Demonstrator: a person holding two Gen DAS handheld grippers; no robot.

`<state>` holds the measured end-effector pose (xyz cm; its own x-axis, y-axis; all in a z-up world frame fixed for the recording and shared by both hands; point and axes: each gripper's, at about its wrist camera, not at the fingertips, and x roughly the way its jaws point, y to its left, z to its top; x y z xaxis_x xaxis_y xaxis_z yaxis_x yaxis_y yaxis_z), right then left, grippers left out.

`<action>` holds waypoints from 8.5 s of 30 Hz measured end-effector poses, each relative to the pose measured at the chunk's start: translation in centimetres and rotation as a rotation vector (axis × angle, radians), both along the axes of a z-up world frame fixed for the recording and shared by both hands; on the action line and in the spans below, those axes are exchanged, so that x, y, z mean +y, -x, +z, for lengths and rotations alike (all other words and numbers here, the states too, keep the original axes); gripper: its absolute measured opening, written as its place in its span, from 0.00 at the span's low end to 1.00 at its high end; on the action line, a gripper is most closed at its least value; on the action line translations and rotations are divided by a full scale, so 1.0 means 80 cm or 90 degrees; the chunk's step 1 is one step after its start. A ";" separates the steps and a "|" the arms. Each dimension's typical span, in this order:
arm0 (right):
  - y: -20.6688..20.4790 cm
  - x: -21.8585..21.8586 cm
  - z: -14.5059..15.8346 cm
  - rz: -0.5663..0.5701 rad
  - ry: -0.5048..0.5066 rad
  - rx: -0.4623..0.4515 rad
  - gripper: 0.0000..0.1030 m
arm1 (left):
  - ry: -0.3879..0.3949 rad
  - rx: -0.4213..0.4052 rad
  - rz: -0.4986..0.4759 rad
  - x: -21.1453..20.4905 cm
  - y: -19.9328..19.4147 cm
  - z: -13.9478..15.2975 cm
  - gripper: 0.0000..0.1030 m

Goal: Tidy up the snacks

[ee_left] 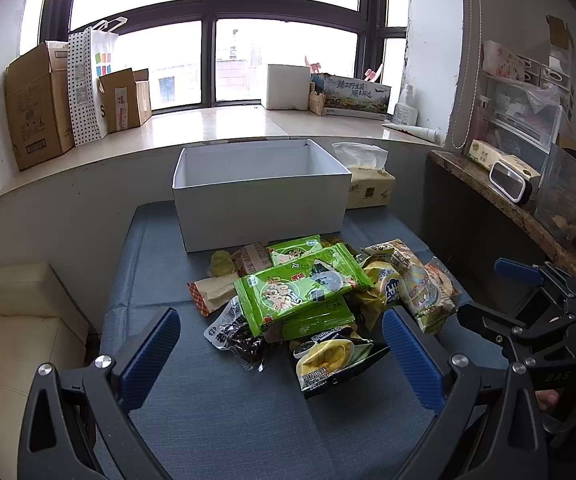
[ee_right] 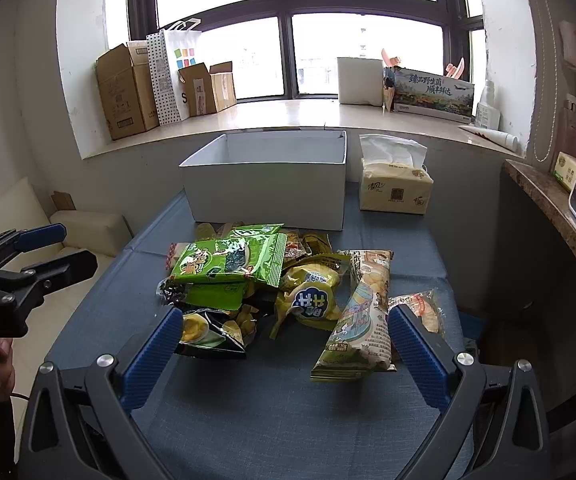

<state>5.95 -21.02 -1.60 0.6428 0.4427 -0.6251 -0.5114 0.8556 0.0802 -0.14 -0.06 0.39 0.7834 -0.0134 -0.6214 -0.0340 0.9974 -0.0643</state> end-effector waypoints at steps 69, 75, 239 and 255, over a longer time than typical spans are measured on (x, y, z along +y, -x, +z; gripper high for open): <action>-0.004 0.002 -0.011 0.012 0.013 0.012 1.00 | 0.000 -0.001 -0.001 0.004 0.004 -0.005 1.00; -0.029 0.045 -0.021 0.140 0.103 -0.017 1.00 | -0.004 0.008 0.007 0.013 0.008 -0.013 1.00; -0.175 -0.032 -0.119 -0.085 0.080 0.150 1.00 | 0.028 0.039 -0.059 0.019 -0.007 -0.065 1.00; -0.142 -0.041 -0.103 -0.031 0.020 0.159 0.40 | 0.001 0.071 -0.083 0.003 -0.021 -0.084 1.00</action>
<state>17.35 -24.26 -9.83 0.4865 0.3935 -0.7800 -0.4375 0.8825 0.1723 1.58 0.15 -6.36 0.7008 -0.1112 -0.7046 0.0888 0.9937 -0.0684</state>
